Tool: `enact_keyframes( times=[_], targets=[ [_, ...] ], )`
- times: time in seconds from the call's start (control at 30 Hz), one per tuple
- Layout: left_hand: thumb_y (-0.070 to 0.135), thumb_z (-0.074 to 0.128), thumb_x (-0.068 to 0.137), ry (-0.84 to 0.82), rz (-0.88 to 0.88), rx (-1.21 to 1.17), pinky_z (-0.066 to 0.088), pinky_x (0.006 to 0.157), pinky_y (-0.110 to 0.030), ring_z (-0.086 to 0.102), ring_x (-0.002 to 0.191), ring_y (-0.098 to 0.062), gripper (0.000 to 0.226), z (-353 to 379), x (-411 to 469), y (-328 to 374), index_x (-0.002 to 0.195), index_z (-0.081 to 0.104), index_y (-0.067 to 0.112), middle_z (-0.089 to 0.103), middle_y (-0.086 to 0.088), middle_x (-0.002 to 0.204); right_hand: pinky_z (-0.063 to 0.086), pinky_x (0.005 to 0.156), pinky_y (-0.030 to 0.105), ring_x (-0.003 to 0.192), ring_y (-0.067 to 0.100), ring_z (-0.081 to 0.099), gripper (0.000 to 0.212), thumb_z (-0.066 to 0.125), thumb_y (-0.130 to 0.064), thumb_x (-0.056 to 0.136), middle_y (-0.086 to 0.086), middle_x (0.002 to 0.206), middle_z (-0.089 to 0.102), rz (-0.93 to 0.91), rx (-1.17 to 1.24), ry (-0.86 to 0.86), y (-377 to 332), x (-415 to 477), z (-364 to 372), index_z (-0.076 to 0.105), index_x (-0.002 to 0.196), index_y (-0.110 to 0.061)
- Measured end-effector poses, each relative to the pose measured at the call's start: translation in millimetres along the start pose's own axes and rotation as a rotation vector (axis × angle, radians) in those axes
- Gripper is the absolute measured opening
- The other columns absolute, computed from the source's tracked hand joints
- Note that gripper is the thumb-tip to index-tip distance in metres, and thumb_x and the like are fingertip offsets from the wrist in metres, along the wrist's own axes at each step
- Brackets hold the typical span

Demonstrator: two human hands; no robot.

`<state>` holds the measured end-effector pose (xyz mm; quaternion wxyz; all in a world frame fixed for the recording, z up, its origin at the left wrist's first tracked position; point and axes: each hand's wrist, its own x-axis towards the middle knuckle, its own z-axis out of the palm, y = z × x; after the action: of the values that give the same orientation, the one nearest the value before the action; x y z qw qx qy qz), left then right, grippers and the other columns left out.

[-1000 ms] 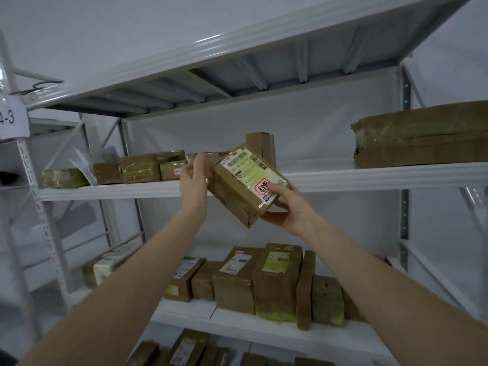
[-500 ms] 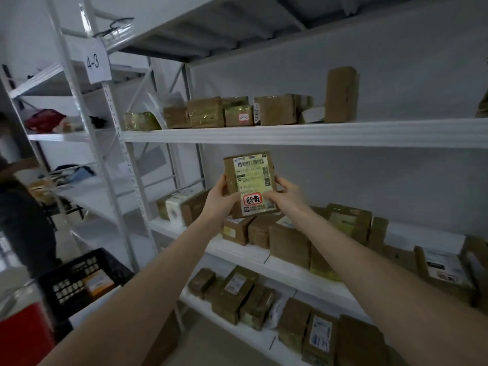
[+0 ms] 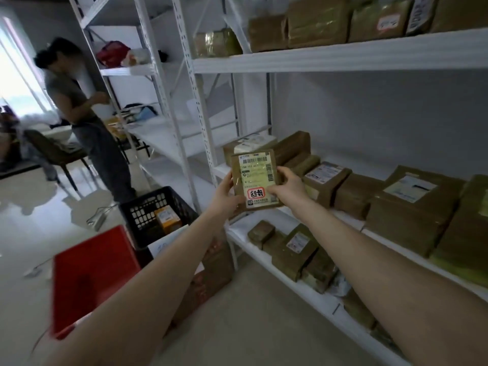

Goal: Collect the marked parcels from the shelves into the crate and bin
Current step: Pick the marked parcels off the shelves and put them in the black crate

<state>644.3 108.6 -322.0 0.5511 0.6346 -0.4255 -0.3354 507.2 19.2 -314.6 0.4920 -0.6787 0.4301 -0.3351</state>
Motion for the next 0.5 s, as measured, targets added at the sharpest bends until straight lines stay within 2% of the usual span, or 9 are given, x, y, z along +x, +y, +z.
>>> enact_keyframes(
  times=[0.2,0.3,0.4,0.5],
  targets=[
    [-0.007,0.060,0.086,0.129,-0.153,-0.035,0.059,0.078,-0.034,0.065,0.107,-0.020,0.074,-70,24,-77,0.145,0.035,0.028,0.062,-0.001,0.125,0.055,0.079,0.031,0.095,0.017,0.063,0.060,0.064,0.001,0.081,0.002,0.122,0.063,0.070,-0.020,-0.138,39,46,107,0.049,0.135,-0.022],
    [-0.002,0.060,0.089,0.198,-0.251,-0.039,0.058,0.065,-0.022,0.065,0.104,-0.019,0.071,-100,31,-112,0.147,0.032,0.028,0.061,0.000,0.123,0.055,0.069,0.025,0.093,0.016,0.063,0.066,0.062,0.005,0.083,0.002,0.123,0.062,0.127,-0.011,-0.216,58,65,157,0.044,0.140,-0.021],
    [0.004,0.060,0.091,0.250,-0.309,-0.024,0.053,0.053,-0.016,0.063,0.088,-0.007,0.072,-130,44,-144,0.149,0.028,0.030,0.057,0.000,0.130,0.054,0.077,0.027,0.101,0.018,0.062,0.069,0.063,0.003,0.084,0.003,0.131,0.057,0.144,-0.056,-0.294,75,88,204,0.040,0.144,-0.021],
    [0.003,0.059,0.091,0.291,-0.363,-0.027,0.053,0.052,-0.015,0.062,0.084,-0.006,0.071,-158,63,-174,0.149,0.026,0.029,0.053,-0.001,0.131,0.054,0.077,0.027,0.101,0.018,0.061,0.070,0.064,0.001,0.083,0.005,0.132,0.057,0.165,-0.082,-0.348,91,116,247,0.040,0.144,-0.023]
  ],
)
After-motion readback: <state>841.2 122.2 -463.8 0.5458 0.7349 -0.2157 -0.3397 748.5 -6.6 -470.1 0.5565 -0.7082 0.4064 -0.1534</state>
